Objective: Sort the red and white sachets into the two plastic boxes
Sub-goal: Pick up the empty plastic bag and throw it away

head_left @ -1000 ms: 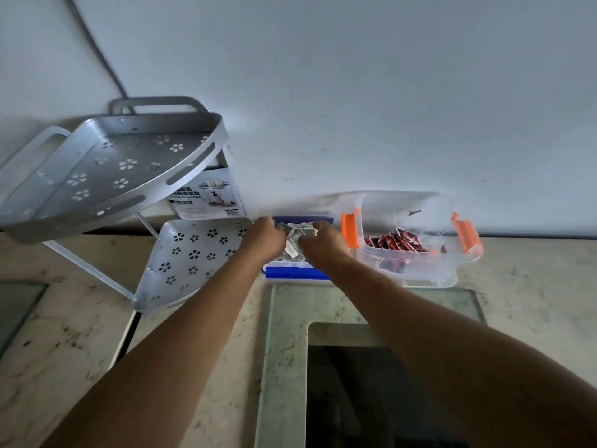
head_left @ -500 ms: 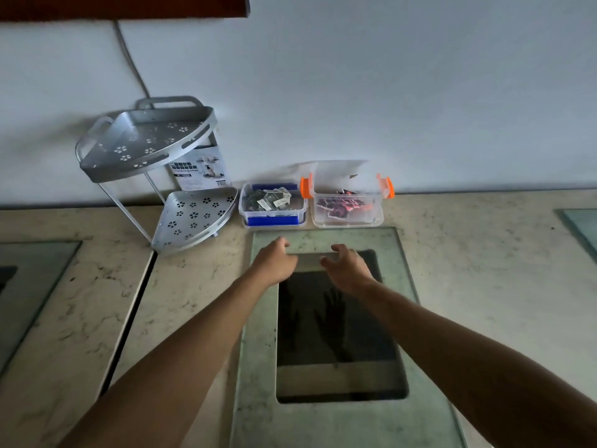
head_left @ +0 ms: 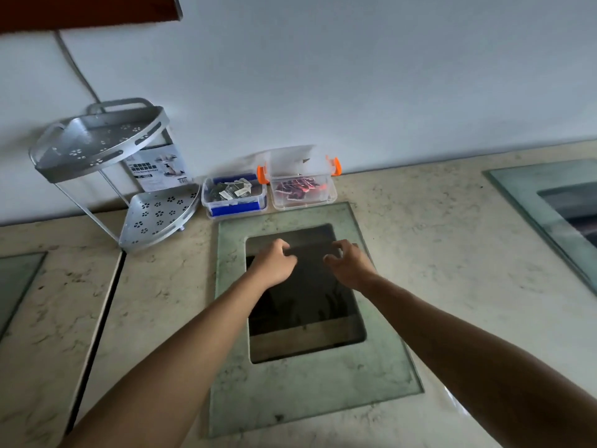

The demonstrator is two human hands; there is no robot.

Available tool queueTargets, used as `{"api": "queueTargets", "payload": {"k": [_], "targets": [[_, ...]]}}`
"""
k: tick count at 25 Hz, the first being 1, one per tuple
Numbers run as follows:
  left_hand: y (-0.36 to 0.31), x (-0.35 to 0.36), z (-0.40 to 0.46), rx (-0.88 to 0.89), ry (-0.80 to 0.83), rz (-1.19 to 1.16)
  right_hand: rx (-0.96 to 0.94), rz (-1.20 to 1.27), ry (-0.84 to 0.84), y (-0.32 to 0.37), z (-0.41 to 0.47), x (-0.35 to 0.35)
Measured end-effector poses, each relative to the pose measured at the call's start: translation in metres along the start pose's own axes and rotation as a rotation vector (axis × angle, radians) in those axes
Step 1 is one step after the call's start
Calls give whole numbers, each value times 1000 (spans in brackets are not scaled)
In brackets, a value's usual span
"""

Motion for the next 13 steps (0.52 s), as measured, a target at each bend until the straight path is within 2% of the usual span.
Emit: {"api": "queueTargets", "payload": {"k": [8,13], "targets": [[-50,140,-27,139,274,226,451,124,-279,-201,-76,-66],[-91,241,-53,238,466,338,592,168,-381,-282,-126,-76]]}}
Point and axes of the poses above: each hand's wrist, its own z-axis towards the middle knuckle, its own x-axis out of the palm, y = z × x, the point moved 4 cm from there along z, towards the middle knuckle, and after that the axes turned 4 degrees about z, right-handed, at the moved point
